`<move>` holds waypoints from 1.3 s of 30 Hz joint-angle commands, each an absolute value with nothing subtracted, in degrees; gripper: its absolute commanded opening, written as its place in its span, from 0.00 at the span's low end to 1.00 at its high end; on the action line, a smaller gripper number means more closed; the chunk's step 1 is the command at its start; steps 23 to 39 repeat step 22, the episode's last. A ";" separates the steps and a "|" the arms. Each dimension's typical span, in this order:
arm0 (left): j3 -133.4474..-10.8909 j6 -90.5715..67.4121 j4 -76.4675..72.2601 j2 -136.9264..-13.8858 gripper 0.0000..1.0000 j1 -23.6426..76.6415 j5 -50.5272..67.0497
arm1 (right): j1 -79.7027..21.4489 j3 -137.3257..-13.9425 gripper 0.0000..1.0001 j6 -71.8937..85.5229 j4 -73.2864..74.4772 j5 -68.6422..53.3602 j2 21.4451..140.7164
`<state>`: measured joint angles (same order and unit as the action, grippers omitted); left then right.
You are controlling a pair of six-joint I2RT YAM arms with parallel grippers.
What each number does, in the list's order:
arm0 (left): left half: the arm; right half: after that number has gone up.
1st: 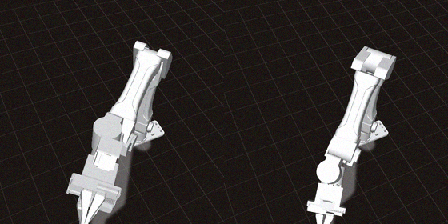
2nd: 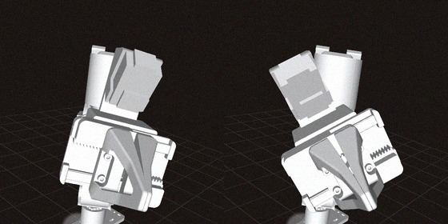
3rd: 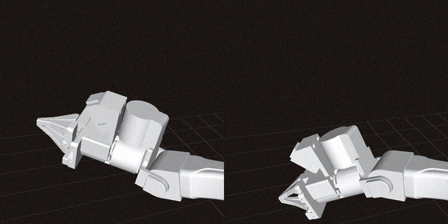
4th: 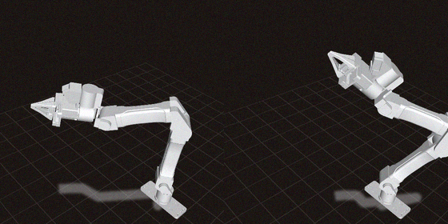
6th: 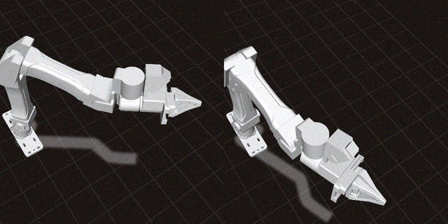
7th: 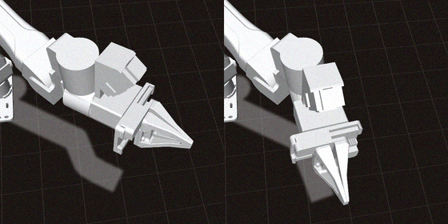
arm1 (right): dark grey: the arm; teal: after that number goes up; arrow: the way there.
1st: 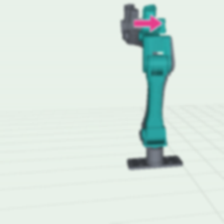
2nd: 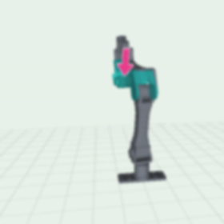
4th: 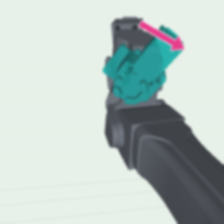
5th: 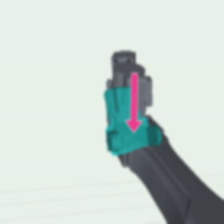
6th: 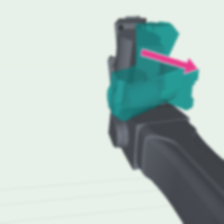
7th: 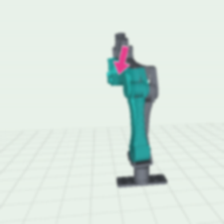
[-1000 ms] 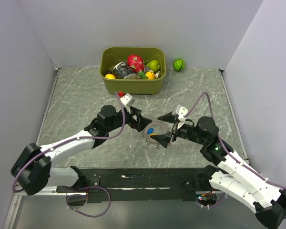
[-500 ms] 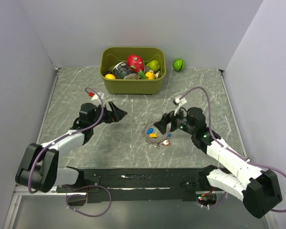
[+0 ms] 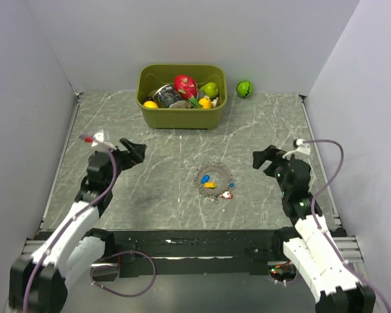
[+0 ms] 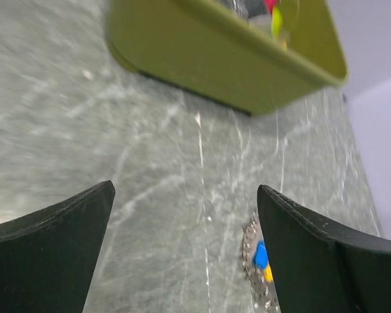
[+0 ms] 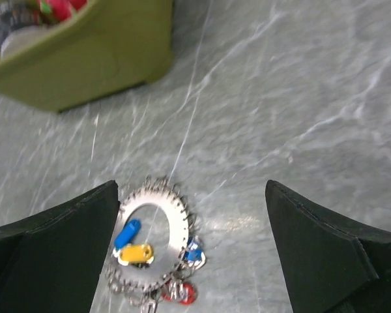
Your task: Put the keys on the keyring
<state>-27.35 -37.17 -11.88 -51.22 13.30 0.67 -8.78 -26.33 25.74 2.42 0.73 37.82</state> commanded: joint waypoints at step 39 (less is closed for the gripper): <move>-18.55 -35.95 -17.83 -35.68 0.96 13.01 -19.76 | -8.35 -17.50 1.00 17.06 -14.47 8.27 26.72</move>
